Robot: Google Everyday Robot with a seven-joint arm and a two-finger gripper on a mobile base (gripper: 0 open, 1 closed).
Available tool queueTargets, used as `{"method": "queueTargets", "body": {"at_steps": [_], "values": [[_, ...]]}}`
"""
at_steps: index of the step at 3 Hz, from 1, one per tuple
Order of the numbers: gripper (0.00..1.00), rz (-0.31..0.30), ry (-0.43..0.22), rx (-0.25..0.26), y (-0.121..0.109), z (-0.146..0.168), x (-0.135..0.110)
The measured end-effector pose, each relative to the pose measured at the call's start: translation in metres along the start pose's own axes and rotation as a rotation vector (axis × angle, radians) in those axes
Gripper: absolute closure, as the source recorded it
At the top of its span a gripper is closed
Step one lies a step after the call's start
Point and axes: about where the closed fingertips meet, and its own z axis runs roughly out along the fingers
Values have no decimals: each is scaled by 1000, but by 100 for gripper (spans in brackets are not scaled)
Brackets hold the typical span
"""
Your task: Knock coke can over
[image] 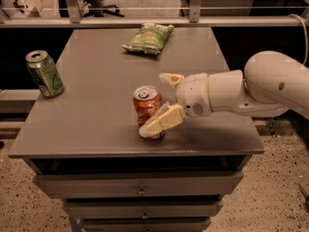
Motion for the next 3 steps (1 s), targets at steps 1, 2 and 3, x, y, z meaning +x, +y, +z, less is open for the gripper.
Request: {"method": "queueTargets", "body": {"at_steps": [1,2,3], "values": [[0,38,-18,37,-28,17,-18],[0,78,-31,86,-55,35,-37],[0,103,-32,125,-71,30,-38]]}}
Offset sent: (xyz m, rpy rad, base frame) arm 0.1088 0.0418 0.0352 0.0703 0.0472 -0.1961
